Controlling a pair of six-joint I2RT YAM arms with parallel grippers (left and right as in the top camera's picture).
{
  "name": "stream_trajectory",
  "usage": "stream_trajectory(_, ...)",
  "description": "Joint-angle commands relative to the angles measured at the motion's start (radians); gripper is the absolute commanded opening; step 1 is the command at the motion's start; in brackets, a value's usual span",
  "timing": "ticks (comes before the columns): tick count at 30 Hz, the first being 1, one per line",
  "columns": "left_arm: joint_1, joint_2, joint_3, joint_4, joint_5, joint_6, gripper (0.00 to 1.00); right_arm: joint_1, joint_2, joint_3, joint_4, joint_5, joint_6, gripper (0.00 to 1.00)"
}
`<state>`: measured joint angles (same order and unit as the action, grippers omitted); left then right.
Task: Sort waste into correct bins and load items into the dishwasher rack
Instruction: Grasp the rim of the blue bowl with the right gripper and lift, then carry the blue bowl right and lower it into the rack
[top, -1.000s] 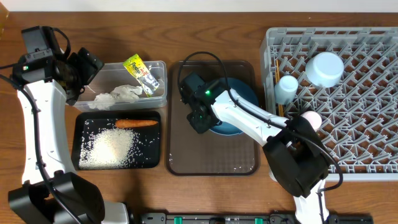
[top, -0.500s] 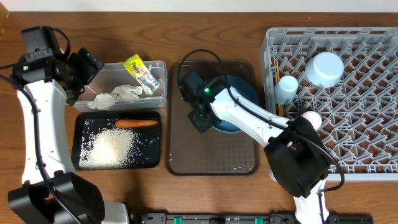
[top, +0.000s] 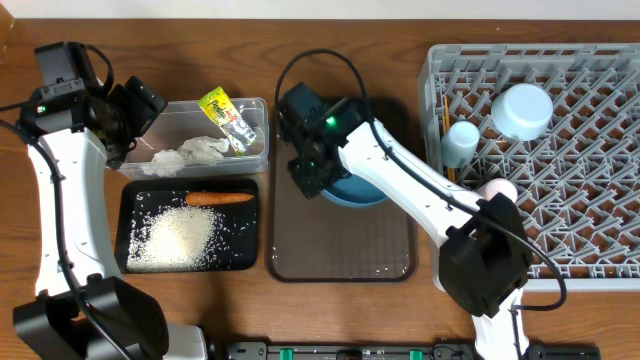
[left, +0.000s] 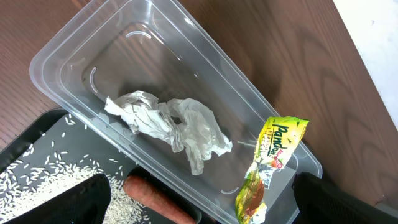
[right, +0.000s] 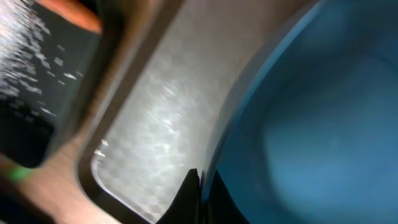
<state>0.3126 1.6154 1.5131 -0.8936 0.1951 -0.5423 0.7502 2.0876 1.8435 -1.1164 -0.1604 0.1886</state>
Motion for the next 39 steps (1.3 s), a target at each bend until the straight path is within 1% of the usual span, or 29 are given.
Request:
stream_trajectory(1,0.003,-0.018,-0.002,-0.003,-0.013,0.017,0.96,-0.015,0.011,0.047,-0.004,-0.096,0.014,0.01)
stream_trajectory(6,0.003,-0.018,-0.002,-0.003,-0.013,0.017,0.96,-0.041,0.011,0.09,-0.028,-0.235,-0.029,0.01)
stream_trajectory(10,0.003,-0.018,-0.002,-0.003,-0.013,0.017,0.96,-0.074,0.01,0.153,-0.099,-0.27,-0.029,0.01)
stream_trajectory(14,0.003,-0.018,-0.002,-0.003,-0.013,0.017,0.96,-0.121,-0.027,0.222,-0.154,-0.282,-0.014,0.01)
stream_trajectory(17,0.003,-0.018,-0.002,-0.003,-0.013,0.017,0.96,-0.167,-0.093,0.248,-0.176,-0.282,0.01,0.01)
stream_trajectory(24,0.003,-0.018,-0.002,-0.003,-0.013,0.017,0.96,-0.342,-0.372,0.249,-0.221,-0.282,0.035,0.01)
stream_trajectory(26,0.003,-0.018,-0.002,-0.003,-0.013,0.017,0.96,-0.413,-0.462,0.249,-0.247,-0.282,0.035,0.01)
stream_trajectory(30,0.003,-0.018,-0.002,-0.003,-0.013,0.017,0.96,-0.618,-0.652,0.249,-0.261,-0.312,0.028,0.01)
stream_trajectory(32,0.003,-0.018,-0.002,-0.003,-0.013,0.017,0.96,-0.744,-0.721,0.249,-0.257,-0.384,0.0,0.01)
stream_trajectory(35,0.003,-0.018,-0.002,-0.003,-0.013,0.017,0.96,-0.977,-0.792,0.249,-0.277,-0.509,-0.003,0.01)
stream_trajectory(37,0.003,-0.018,-0.002,-0.003,-0.013,0.017,0.96,-1.131,-0.812,0.249,-0.303,-0.596,-0.012,0.01)
stream_trajectory(39,0.003,-0.018,-0.002,-0.003,-0.013,0.017,0.96,-1.268,-0.813,0.249,-0.335,-0.717,-0.068,0.01)
